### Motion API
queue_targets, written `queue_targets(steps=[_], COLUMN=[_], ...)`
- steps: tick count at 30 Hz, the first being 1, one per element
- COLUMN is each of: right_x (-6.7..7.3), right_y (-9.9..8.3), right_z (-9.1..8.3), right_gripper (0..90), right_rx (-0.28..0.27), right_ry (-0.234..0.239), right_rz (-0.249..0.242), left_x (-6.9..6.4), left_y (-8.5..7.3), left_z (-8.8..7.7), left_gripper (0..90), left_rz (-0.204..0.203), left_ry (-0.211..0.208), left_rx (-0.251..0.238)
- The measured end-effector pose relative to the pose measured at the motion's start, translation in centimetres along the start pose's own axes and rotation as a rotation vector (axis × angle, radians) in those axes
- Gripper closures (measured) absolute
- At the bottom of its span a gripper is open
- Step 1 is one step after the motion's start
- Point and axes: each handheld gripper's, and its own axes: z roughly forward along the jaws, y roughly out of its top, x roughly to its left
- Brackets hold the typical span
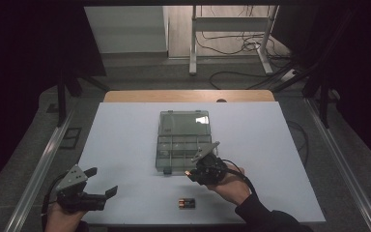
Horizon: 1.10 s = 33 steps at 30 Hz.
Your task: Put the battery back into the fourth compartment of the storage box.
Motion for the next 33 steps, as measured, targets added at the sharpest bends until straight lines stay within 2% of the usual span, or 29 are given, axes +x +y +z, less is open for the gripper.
queue_targets(steps=[17, 33], right_x=[-1.9, -4.0], right_y=[-0.2, -0.4], right_z=[-1.6, -2.1], right_gripper=[76.2, 76.2], right_rx=[-0.059, -0.087], right_ry=[-0.053, -0.093], right_rz=[0.055, 0.114], left_x=[0.0, 0.0], left_y=[0.0, 0.0], left_z=[0.0, 0.0], left_gripper=[2.7, 2.6], left_rz=[0.001, 0.0], left_ry=[0.0, 0.001], left_rx=[-0.001, 0.001])
